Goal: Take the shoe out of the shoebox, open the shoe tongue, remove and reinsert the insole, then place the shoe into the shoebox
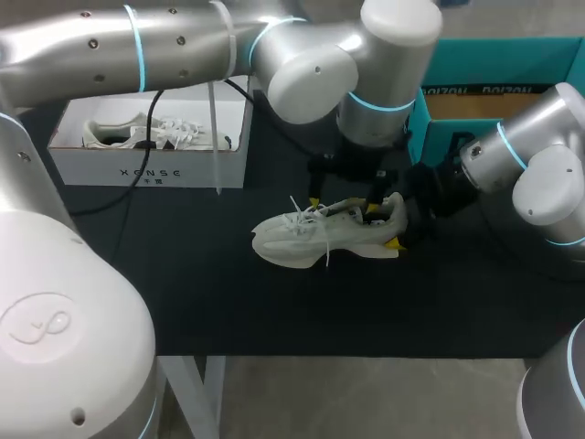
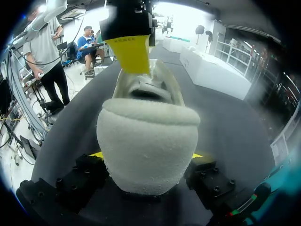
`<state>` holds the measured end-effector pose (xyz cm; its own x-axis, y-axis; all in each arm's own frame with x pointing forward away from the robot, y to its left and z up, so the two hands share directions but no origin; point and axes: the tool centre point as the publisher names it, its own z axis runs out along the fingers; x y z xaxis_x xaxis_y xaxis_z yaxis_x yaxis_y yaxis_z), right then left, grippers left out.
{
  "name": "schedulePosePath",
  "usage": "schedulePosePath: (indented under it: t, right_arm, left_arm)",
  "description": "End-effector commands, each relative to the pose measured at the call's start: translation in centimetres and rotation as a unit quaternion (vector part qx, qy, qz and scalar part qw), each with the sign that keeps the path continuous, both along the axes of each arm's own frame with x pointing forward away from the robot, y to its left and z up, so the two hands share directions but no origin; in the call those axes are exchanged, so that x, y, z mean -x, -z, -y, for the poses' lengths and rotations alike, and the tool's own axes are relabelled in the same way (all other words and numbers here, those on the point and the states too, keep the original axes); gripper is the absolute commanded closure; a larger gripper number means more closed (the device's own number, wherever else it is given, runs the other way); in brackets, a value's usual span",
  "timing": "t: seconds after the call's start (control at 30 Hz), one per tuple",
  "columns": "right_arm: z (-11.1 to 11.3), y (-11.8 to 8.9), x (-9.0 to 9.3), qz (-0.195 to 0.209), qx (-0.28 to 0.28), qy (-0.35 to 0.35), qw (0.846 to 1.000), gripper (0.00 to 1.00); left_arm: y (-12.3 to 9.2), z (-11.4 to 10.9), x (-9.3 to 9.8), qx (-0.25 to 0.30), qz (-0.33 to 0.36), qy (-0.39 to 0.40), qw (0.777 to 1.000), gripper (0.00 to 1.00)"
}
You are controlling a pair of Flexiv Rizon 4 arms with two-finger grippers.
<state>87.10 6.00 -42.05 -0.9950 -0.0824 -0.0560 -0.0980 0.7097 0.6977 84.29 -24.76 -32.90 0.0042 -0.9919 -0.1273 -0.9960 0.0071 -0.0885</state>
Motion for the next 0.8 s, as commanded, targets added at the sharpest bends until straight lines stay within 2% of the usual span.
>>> schedulePosePath:
  t: [0.03, 0.2, 0.33, 0.47, 0.6, 0.7, 0.73, 0.77, 0.8]
  right_arm:
    - [-0.1, 0.0, -0.1, 0.000, 0.001, 0.000, 1.000, 1.00]
    - [-0.1, 0.0, -0.1, 0.000, 0.001, 0.000, 1.000, 1.00]
    - [-0.1, 0.0, -0.1, 0.000, 0.001, 0.000, 1.000, 1.00]
    - [-0.1, 0.0, -0.1, 0.000, 0.001, 0.000, 1.000, 1.00]
    - [-0.1, 0.0, -0.1, 0.000, 0.001, 0.000, 1.000, 1.00]
    - [-0.1, 0.0, -0.1, 0.000, 0.001, 0.000, 1.000, 1.00]
    - [-0.1, 0.0, -0.1, 0.000, 0.001, 0.000, 1.000, 1.00]
    - [-0.1, 0.0, -0.1, 0.000, 0.001, 0.000, 1.000, 1.00]
    - [-0.1, 0.0, -0.1, 0.000, 0.001, 0.000, 1.000, 1.00]
  left_arm:
    - [0.9, 1.2, -0.4, -0.015, -0.002, 0.005, 1.000, 0.00]
    - [2.2, 1.5, -0.5, -0.029, -0.013, 0.007, 0.999, 0.00]
    - [3.1, 0.7, -0.3, -0.043, -0.020, -0.002, 0.999, 0.00]
    - [3.0, -0.9, -0.4, -0.057, -0.019, -0.026, 0.998, 0.00]
    - [1.6, -2.6, -0.6, -0.055, -0.016, -0.049, 0.997, 0.00]
    - [0.7, -3.3, -0.5, -0.058, -0.021, -0.060, 0.996, 0.12]
    - [0.4, -3.5, -0.4, -0.057, -0.030, -0.067, 0.996, 0.27]
    - [0.2, -3.6, -0.4, -0.058, -0.032, -0.070, 0.995, 0.53]
    - [0.0, -3.6, -0.4, -0.059, -0.032, -0.070, 0.995, 0.58]
